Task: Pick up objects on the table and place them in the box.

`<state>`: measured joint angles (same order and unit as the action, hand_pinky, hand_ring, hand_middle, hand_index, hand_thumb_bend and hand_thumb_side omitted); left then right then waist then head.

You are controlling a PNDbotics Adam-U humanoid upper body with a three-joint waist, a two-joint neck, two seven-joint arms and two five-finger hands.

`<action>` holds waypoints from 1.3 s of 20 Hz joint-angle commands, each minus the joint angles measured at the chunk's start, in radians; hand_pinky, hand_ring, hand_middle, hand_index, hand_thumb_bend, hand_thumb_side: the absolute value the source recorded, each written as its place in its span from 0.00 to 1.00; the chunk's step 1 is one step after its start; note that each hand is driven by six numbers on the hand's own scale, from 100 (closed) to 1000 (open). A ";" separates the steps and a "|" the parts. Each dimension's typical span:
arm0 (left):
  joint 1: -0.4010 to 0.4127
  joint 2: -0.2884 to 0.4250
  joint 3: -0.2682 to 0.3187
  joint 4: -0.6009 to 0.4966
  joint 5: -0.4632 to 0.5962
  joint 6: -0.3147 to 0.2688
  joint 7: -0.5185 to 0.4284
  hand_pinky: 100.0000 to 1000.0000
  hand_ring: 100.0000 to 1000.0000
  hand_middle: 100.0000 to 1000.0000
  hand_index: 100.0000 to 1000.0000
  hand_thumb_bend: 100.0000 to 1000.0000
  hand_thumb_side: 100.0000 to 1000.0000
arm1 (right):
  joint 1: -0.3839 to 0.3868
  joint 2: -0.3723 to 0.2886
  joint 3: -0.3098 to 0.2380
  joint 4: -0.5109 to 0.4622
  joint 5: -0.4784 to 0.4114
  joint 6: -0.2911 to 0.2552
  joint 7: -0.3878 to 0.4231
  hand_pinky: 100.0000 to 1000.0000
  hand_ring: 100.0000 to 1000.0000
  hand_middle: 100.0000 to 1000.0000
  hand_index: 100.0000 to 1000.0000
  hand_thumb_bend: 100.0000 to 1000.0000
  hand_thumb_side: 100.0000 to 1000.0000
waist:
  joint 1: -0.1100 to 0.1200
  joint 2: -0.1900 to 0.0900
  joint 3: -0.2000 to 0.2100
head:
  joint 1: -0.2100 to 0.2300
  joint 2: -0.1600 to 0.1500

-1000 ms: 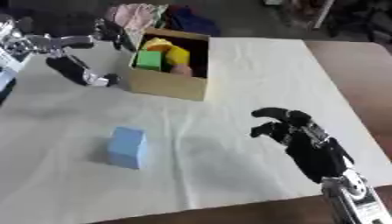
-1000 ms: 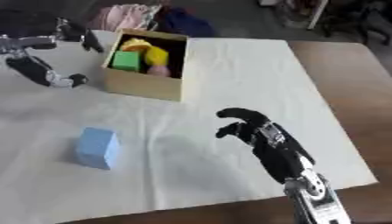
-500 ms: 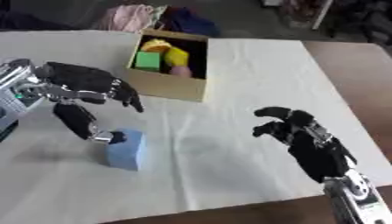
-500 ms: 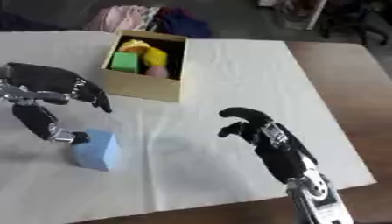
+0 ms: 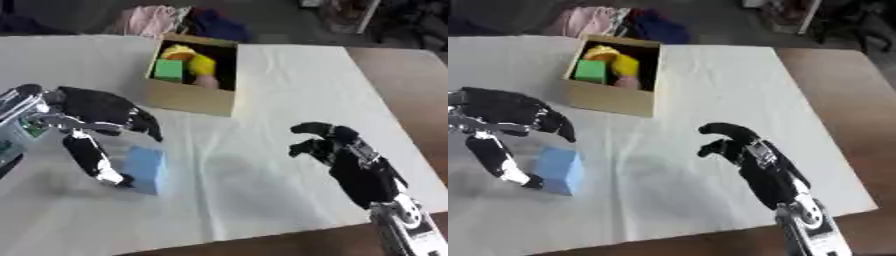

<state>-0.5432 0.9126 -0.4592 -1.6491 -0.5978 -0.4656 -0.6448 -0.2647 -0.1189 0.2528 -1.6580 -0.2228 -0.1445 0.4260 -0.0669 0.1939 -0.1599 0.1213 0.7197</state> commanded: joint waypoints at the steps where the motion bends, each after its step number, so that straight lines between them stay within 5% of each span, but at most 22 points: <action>1: -0.005 0.009 0.002 0.003 -0.020 -0.146 -0.127 0.80 0.74 0.80 0.91 0.50 0.69 | -0.013 -0.011 -0.007 -0.011 0.004 -0.001 -0.001 0.82 0.63 0.78 0.81 0.00 0.95 | 0.017 -0.021 -0.001 | 0.000 -0.010; 6: -0.003 -0.004 0.005 0.015 -0.039 -0.153 -0.111 0.75 0.68 0.75 0.87 0.51 0.49 | -0.012 -0.011 -0.008 -0.011 0.005 -0.001 -0.001 0.82 0.63 0.78 0.81 0.00 0.95 | 0.017 -0.023 -0.002 | 0.000 -0.012; 8: 0.000 -0.007 0.007 0.022 -0.051 -0.152 -0.098 0.69 0.61 0.68 0.84 0.49 0.30 | -0.012 -0.011 -0.008 -0.011 0.005 -0.001 -0.001 0.82 0.63 0.78 0.81 0.00 0.95 | 0.017 -0.022 -0.002 | 0.000 -0.012; 17: -0.016 0.000 0.098 0.009 0.075 -0.067 0.031 0.57 0.42 0.45 0.68 0.14 0.19 | -0.009 -0.012 -0.010 -0.010 0.006 -0.001 -0.003 0.82 0.63 0.78 0.81 0.00 0.95 | 0.016 -0.023 0.003 | -0.004 -0.010; 22: -0.105 0.005 0.163 0.026 0.189 0.004 0.048 0.57 0.41 0.44 0.68 0.13 0.16 | -0.006 -0.012 -0.009 -0.008 0.006 0.000 -0.003 0.82 0.62 0.78 0.81 0.00 0.95 | 0.016 -0.027 0.006 | -0.003 -0.007; 26: -0.236 -0.045 0.195 0.147 0.148 0.035 0.091 0.58 0.41 0.44 0.69 0.19 0.16 | -0.003 -0.009 -0.006 -0.008 0.004 0.001 0.000 0.82 0.62 0.78 0.81 0.00 0.95 | 0.012 -0.029 0.005 | 0.002 -0.005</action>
<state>-0.7550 0.8629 -0.2907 -1.5261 -0.4395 -0.4392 -0.5675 -0.2625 -0.1189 0.2480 -1.6576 -0.2218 -0.1440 0.4261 -0.0669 0.1939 -0.1545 0.1214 0.7197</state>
